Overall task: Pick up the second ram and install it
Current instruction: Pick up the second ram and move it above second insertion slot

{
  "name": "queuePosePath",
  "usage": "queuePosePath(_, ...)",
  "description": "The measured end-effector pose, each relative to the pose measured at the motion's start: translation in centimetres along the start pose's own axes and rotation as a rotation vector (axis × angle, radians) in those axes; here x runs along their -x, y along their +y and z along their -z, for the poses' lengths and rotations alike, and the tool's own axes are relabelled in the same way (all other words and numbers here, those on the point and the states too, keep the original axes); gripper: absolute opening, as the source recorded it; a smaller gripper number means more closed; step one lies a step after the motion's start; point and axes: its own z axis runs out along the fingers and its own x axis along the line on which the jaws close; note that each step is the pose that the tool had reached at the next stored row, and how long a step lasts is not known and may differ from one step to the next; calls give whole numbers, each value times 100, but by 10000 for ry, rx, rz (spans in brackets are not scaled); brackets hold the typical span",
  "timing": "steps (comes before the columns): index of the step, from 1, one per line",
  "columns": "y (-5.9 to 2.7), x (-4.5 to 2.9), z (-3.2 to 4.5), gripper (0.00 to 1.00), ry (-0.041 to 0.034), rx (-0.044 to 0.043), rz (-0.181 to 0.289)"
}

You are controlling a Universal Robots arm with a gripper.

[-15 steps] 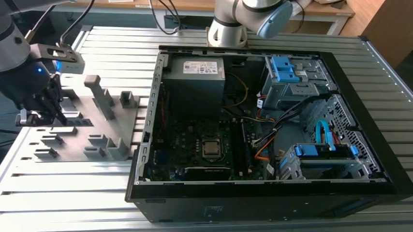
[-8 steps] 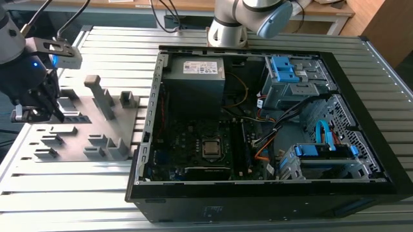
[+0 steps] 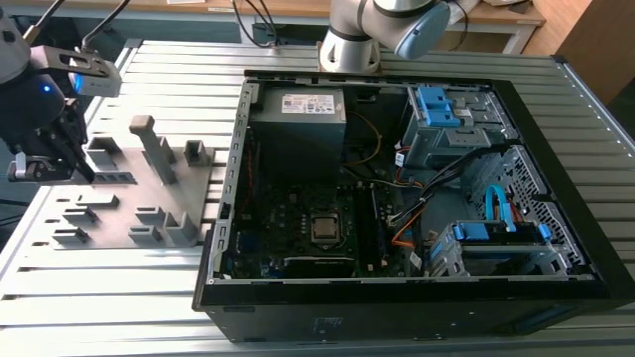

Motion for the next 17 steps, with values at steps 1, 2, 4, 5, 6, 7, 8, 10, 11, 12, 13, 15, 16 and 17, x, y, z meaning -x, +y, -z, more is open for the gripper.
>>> queuePosePath(1, 0, 0, 15, 14, 0, -1, 0)
queuePosePath(2, 1, 1, 30, 14, 0, 0, 1)
queuePosePath(4, 2, 2, 59, 14, 0, 0, 0)
queuePosePath(5, 2, 2, 73, 14, 0, -1, 0)
queuePosePath(6, 3, 2, 88, 14, 0, 0, 0)
queuePosePath(7, 3, 3, 104, 14, 0, 0, 1)
queuePosePath(8, 3, 3, 119, 14, 0, 0, 0)
queuePosePath(10, 4, 4, 148, 14, 0, 0, 0)
queuePosePath(11, 5, 5, 165, 14, 0, 0, 0)
queuePosePath(12, 5, 5, 180, 14, 0, -1, 0)
queuePosePath(13, 6, 6, 198, 14, 0, 0, 0)
queuePosePath(15, 7, 6, 229, 14, 0, 0, 1)
queuePosePath(16, 7, 7, 245, 14, -1, 0, 0)
queuePosePath(17, 8, 7, 260, 14, 0, 0, 0)
